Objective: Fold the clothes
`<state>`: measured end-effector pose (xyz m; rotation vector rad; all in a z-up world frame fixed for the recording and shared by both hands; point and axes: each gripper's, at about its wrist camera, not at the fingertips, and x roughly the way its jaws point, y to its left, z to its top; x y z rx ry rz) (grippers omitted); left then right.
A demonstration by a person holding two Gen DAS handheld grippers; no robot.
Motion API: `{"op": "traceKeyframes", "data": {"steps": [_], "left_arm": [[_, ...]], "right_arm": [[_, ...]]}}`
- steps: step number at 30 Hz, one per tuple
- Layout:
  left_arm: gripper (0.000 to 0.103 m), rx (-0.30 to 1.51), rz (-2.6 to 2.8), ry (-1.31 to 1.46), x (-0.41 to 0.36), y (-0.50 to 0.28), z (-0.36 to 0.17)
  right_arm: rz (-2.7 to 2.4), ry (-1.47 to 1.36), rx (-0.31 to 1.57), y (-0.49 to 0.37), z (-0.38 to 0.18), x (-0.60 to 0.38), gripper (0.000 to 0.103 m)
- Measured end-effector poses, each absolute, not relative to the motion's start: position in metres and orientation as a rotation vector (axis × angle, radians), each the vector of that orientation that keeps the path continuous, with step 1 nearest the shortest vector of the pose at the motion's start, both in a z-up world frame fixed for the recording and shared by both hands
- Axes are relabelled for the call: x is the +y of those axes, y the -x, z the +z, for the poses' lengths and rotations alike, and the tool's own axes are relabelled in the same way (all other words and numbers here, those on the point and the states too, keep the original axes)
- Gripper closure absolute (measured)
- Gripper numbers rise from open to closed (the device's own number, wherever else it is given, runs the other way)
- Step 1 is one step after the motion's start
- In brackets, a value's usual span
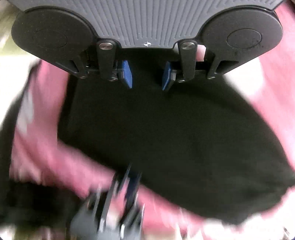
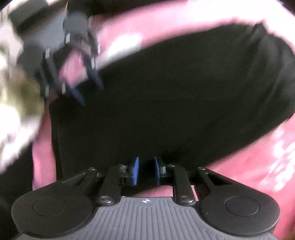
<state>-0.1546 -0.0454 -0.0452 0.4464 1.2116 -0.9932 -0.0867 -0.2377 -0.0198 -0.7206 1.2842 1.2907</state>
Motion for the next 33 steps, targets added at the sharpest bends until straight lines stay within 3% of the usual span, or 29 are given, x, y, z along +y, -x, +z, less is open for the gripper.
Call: {"op": "traceKeyframes", "data": {"steps": [1,4,8,14,17,21,26,29,33], "left_arm": [[0.067,1.199,-1.015,-0.485,-0.041,0.166,-0.042],[0.066,1.223,-1.06,-0.555,-0.03,0.176,-0.025],[0.066,1.124,-1.001,-0.497,-0.028,0.146,-0.001],[0.066,1.189,-0.84,-0.491,-0.051,0.099,-0.043],[0.066,1.107,-0.932,-0.635,-0.047,0.122,-0.034],[0.066,1.029,-0.929,-0.617,-0.043,0.093,-0.009],[0.066,0.845,-0.748,-0.582,-0.066,0.007,-0.016],[0.063,0.886,-0.597,-0.502,-0.057,-0.04,-0.044],[0.062,0.937,-0.64,-0.361,-0.018,-0.051,-0.039]], "right_arm": [[1.281,0.716,1.281,0.083,-0.019,-0.239,0.071],[1.253,0.703,1.272,0.072,-0.018,-0.244,0.074],[1.216,0.685,1.259,0.057,-0.017,-0.25,0.074],[1.161,0.658,1.239,0.034,-0.015,-0.259,0.074],[1.146,0.666,1.276,0.024,-0.005,-0.271,0.075],[1.018,0.644,1.088,-0.005,0.008,-0.259,0.074],[0.867,0.657,0.857,-0.059,-0.011,-0.216,0.074],[0.841,0.6,0.841,-0.072,-0.01,-0.222,0.068],[0.822,0.495,0.83,-0.089,-0.001,-0.234,0.065]]}}
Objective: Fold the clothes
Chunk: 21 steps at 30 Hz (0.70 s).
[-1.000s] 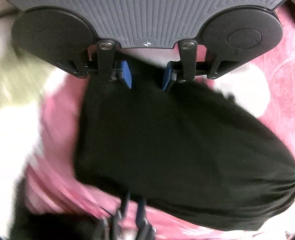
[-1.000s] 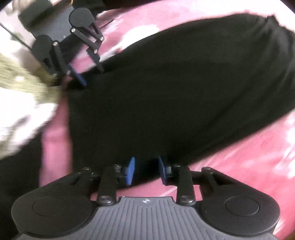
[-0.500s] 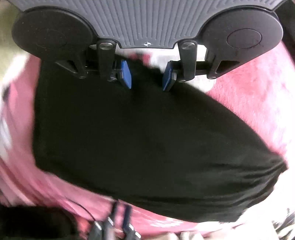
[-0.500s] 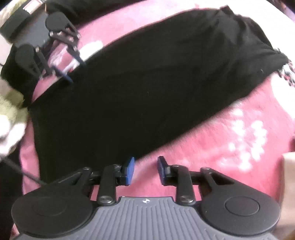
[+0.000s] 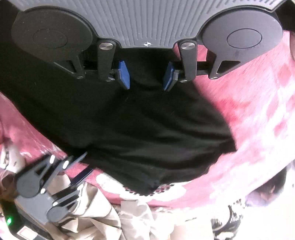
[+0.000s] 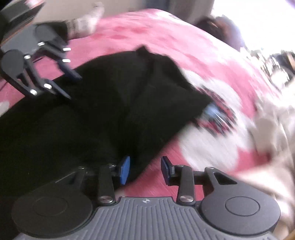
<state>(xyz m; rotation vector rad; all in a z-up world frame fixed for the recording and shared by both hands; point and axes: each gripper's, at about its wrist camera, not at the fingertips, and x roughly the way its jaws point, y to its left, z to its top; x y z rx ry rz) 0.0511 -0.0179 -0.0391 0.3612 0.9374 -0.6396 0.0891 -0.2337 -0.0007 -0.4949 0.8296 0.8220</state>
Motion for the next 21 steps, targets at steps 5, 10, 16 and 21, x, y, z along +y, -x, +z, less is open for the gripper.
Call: {"op": "traceKeyframes", "data": {"steps": [5,10,16,21], "left_arm": [[0.062,0.865,-0.639,-0.261,-0.002,-0.078,-0.019],[0.062,0.943,-0.577,-0.125,0.0,-0.124,-0.046],[0.062,0.888,-0.558,-0.143,0.04,-0.12,-0.028],[0.062,0.931,-0.56,-0.037,0.026,-0.14,-0.034]], "right_arm": [[0.797,0.364,0.813,-0.11,0.01,-0.249,0.065],[0.789,0.419,0.898,-0.135,-0.032,-0.221,0.071],[0.686,0.219,0.862,-0.153,-0.01,-0.255,0.074],[0.602,0.164,0.854,-0.17,-0.012,-0.252,0.078]]}}
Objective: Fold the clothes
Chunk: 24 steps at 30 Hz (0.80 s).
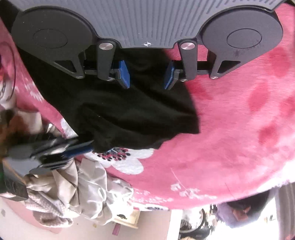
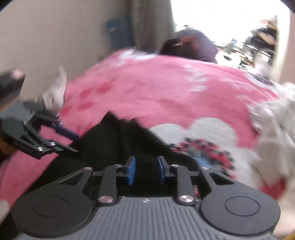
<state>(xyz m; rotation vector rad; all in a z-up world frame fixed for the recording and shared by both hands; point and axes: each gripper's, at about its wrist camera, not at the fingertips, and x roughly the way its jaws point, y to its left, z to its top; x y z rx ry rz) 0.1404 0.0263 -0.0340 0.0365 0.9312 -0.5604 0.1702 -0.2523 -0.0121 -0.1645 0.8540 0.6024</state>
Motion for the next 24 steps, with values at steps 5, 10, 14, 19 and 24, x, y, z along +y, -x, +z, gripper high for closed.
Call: {"op": "traceKeyframes", "data": {"steps": [5,10,14,19,24], "left_arm": [[0.062,0.947,-0.501,-0.012,0.05,-0.15,-0.038],[0.062,0.917,-0.51,0.188,0.067,-0.167,-0.028],[0.062,0.962,-0.471,0.107,0.059,-0.168,-0.045],[0.062,0.9,-0.405,0.203,0.085,-0.162,-0.018],[0.062,0.785,-0.449,0.333,0.086,-0.122,0.04]], "right_arm": [[0.483,0.216,0.884,-0.185,-0.028,-0.247,0.091],[0.555,0.209,0.854,-0.178,-0.027,-0.234,0.088],[0.501,0.258,0.906,-0.179,-0.05,-0.234,0.091],[0.222,0.157,0.722,-0.159,0.01,-0.302,0.086],[0.241,0.023,0.554,-0.081,0.088,-0.338,0.075]]}}
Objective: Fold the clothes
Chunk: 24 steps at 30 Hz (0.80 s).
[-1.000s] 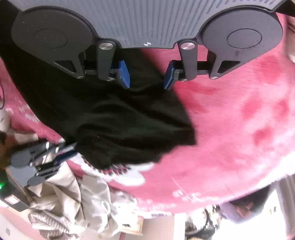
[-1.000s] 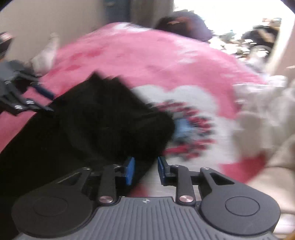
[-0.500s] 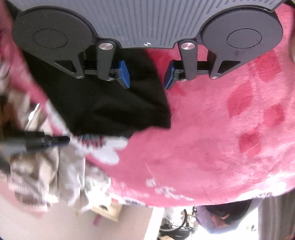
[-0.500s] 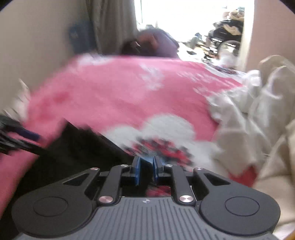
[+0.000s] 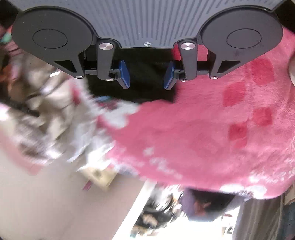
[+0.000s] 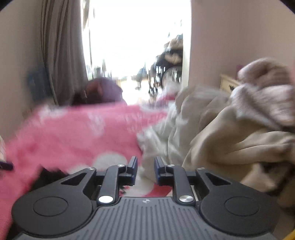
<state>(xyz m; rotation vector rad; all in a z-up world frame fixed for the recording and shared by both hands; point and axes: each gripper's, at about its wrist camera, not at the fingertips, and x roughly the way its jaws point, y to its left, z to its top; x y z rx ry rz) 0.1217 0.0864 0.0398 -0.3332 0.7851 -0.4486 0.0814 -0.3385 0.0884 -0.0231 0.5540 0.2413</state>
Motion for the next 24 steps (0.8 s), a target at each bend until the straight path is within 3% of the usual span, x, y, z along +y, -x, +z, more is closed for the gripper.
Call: {"op": "traceKeyframes", "data": {"steps": [1,5,7,16,21,24], "left_arm": [[0.061,0.777,-0.475,0.338,0.08,-0.107,0.051],[0.057,0.844,-0.561,0.302,0.049,-0.043,0.081],[0.056,0.929,-0.58,0.279,0.035,-0.007,0.082],[0.057,1.284,-0.556,0.135,0.014,0.139,0.015],[0.056,1.379,-0.473,0.121,0.029,0.186,-0.019],[0.056,1.39,-0.464,0.117,0.033,0.2,-0.03]], "right_arm": [[0.249,-0.004,0.521,-0.065,0.104,-0.345,0.068],[0.349,0.035,0.437,0.004,0.158,-0.352,0.056],[0.404,0.068,0.459,0.036,0.162,-0.345,0.042],[0.569,0.027,1.06,0.13,0.057,-0.3,0.041],[0.549,0.016,1.383,0.165,-0.007,-0.288,0.041],[0.522,-0.024,1.439,0.165,-0.023,-0.293,0.042]]}}
